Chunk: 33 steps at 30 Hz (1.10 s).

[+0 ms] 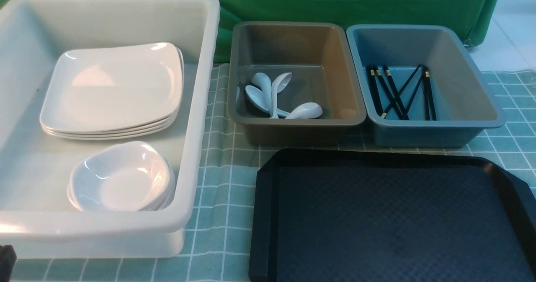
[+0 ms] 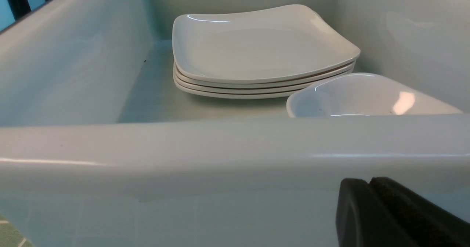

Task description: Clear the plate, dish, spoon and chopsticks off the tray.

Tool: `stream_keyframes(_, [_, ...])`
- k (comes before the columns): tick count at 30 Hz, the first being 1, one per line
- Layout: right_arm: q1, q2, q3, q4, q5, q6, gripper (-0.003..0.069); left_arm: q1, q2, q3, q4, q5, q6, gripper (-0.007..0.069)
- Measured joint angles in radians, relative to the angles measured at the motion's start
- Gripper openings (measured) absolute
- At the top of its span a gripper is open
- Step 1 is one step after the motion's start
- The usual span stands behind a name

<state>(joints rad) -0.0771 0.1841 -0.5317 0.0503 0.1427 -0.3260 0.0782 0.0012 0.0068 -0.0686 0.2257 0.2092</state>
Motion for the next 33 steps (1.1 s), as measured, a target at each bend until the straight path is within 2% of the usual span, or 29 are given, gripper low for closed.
stream_keyframes(3, [0.049, -0.038, 0.119, -0.116, 0.030, 0.113, 0.0239, 0.000, 0.000, 0.000, 0.000, 0.000, 0.000, 0.0017])
stream_keyframes(7, [0.107, -0.103, 0.292, -0.142, 0.025, 0.133, 0.0239, 0.000, 0.000, 0.000, 0.000, 0.000, 0.000, 0.0017])
stream_keyframes(9, [0.137, -0.157, 0.453, -0.144, 0.023, 0.174, 0.0239, 0.000, 0.000, 0.000, 0.000, 0.000, 0.000, 0.0017])
stream_keyframes(12, [0.141, -0.178, 0.526, -0.145, 0.068, 0.239, 0.0239, 0.000, 0.000, 0.000, 0.001, -0.003, -0.001, 0.0017])
stream_keyframes(21, [0.140, -0.182, 0.539, -0.151, 0.097, 0.315, 0.0239, 0.000, 0.000, 0.000, 0.015, 0.000, -0.002, 0.0017])
stream_keyframes(33, [0.140, -0.182, 0.539, -0.151, 0.097, 0.318, 0.0239, 0.000, 0.000, 0.000, 0.021, 0.000, -0.002, 0.0017])
